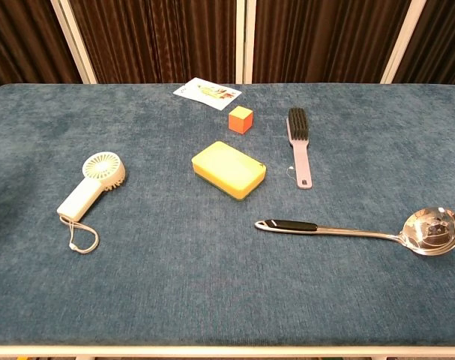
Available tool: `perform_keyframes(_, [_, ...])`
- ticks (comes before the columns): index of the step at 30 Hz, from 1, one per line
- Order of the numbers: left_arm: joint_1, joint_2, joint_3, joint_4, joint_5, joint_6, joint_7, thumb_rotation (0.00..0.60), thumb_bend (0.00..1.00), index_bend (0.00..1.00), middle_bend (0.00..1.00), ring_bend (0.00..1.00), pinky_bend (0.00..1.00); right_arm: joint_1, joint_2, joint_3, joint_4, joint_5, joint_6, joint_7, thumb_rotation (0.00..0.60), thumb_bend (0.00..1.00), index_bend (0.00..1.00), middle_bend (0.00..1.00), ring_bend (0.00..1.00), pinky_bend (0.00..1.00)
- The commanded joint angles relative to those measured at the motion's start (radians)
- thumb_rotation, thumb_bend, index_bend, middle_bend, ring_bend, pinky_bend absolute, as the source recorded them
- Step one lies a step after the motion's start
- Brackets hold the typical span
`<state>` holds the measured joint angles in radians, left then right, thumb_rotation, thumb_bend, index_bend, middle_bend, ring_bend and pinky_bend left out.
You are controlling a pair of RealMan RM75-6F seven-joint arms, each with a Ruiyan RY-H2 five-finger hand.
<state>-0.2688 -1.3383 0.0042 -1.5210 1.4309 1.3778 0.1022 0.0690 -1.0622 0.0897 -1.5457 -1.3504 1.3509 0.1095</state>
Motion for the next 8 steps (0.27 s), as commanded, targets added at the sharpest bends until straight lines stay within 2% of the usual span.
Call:
perform_keyframes(1, [0.039,0.039,0.015,0.006,-0.002,0.022,-0.026,0.6,0.14,0.16,0.01,0.01,0.19,0.001,-0.008,0.002,-0.001,-0.003,0.005,-0.011,0.6,0.28,0.0,0.0,0.0,0.0])
perform_keyframes(8, [0.078,0.08,0.017,0.016,-0.015,0.035,-0.069,0.6,0.13,0.16,0.05,0.01,0.19,0.009,-0.016,0.0,-0.007,-0.002,-0.004,-0.036,0.6,0.28,0.0,0.0,0.0,0.0])
